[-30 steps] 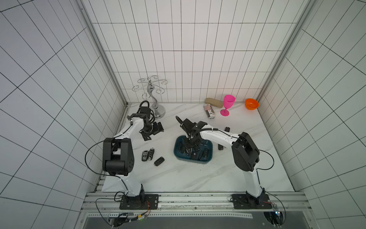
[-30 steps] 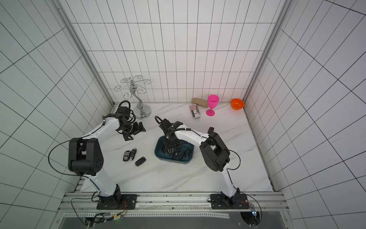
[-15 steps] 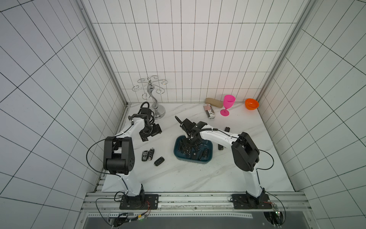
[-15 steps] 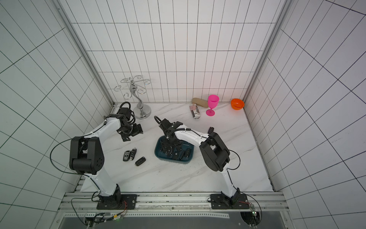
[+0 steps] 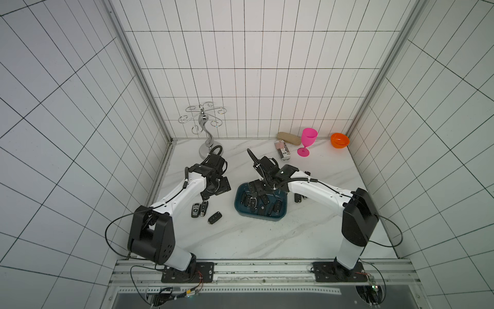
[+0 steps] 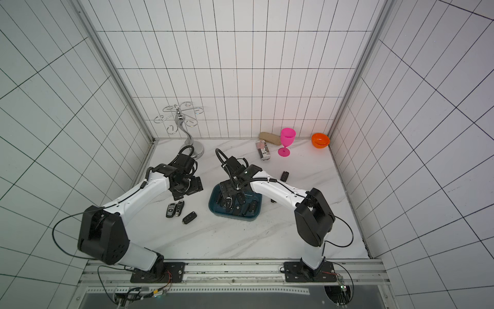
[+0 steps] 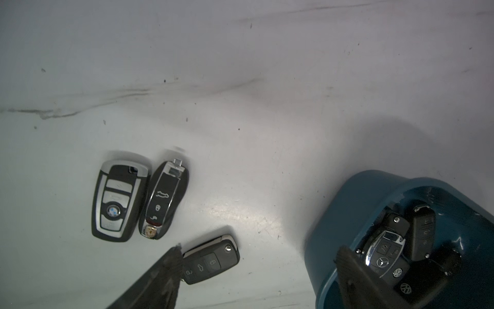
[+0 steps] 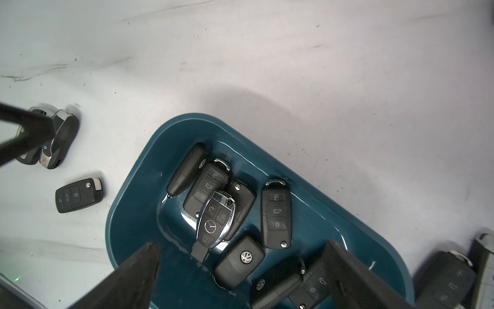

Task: Place the car key into the storage box
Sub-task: Place the car key in the storage box, then pick up the car key from the center of the board.

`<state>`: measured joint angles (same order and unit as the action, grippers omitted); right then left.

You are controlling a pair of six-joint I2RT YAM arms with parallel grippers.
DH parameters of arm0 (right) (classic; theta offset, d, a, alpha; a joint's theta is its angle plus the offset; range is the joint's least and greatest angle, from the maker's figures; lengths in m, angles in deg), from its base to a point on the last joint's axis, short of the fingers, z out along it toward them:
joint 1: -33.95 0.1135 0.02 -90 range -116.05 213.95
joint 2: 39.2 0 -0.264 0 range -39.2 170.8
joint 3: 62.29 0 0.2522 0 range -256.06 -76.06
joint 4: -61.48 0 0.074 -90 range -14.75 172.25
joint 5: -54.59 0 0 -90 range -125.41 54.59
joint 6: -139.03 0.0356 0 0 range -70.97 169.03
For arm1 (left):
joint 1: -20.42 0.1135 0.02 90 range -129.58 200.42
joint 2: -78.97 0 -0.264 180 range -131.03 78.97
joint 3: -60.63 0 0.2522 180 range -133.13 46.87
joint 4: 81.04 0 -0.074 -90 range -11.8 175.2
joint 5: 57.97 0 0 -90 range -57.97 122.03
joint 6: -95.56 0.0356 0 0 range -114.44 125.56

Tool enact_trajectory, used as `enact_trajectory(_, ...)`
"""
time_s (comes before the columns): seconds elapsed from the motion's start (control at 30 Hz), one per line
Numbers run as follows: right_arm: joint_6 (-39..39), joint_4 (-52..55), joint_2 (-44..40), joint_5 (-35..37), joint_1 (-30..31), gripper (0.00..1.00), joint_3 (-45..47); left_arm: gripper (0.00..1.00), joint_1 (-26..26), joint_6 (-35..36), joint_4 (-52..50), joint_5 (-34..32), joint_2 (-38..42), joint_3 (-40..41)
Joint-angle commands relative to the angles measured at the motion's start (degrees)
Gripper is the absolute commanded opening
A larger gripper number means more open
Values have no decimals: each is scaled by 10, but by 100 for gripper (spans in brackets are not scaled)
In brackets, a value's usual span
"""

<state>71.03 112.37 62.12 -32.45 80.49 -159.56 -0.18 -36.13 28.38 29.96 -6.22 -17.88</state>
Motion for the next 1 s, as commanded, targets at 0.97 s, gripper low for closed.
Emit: enact_trajectory(0.97, 19, -11, -159, 21, -104, 99, 119, 98, -29, -234, 56, 29, 14, 168)
